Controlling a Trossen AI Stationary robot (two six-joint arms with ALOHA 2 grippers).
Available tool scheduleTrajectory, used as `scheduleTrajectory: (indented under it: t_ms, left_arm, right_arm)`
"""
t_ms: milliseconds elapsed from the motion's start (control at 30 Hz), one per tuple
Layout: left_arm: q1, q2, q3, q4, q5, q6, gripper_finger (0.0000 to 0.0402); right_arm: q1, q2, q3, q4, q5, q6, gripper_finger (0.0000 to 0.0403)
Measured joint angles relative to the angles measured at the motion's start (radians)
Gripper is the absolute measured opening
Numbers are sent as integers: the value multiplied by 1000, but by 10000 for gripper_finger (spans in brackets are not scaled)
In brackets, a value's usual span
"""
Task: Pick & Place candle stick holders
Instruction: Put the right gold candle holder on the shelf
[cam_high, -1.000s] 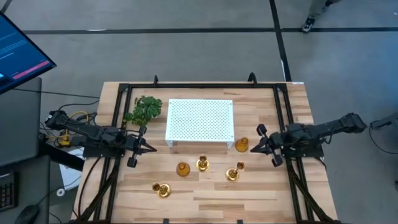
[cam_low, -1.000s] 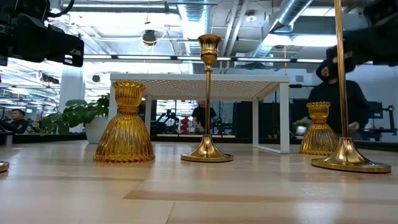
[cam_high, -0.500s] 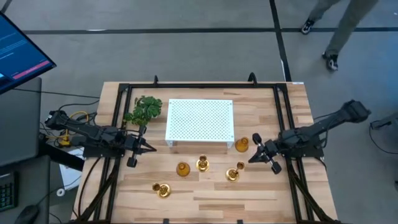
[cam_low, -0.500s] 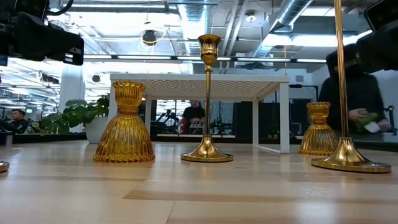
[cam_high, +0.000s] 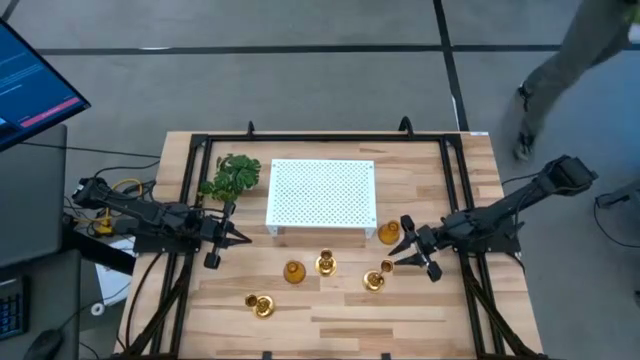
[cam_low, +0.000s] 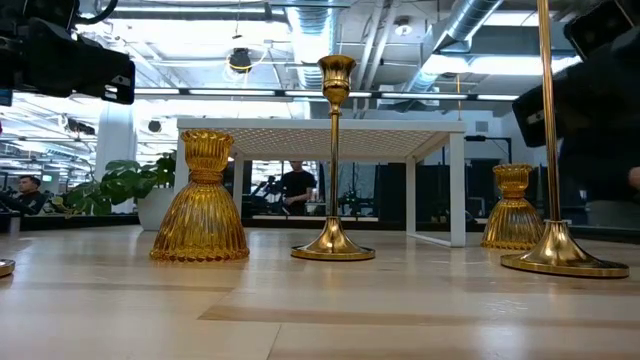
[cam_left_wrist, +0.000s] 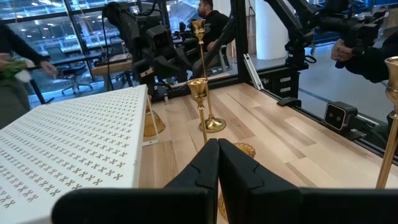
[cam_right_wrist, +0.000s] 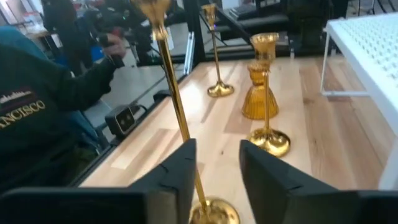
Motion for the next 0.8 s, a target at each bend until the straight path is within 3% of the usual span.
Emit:
scheduleTrajectory:
  t_ms: [333,567,800]
  left_arm:
    - [0,0,0,0,0,0,8]
    - [0,0,0,0,0,0,8]
    - [0,0,0,0,0,0,8]
  right_arm:
    - [0,230,85,141,-2,-3,182]
    - [40,417,186,143,-63,-3,181]
    - [78,501,231,142,-111,40,166]
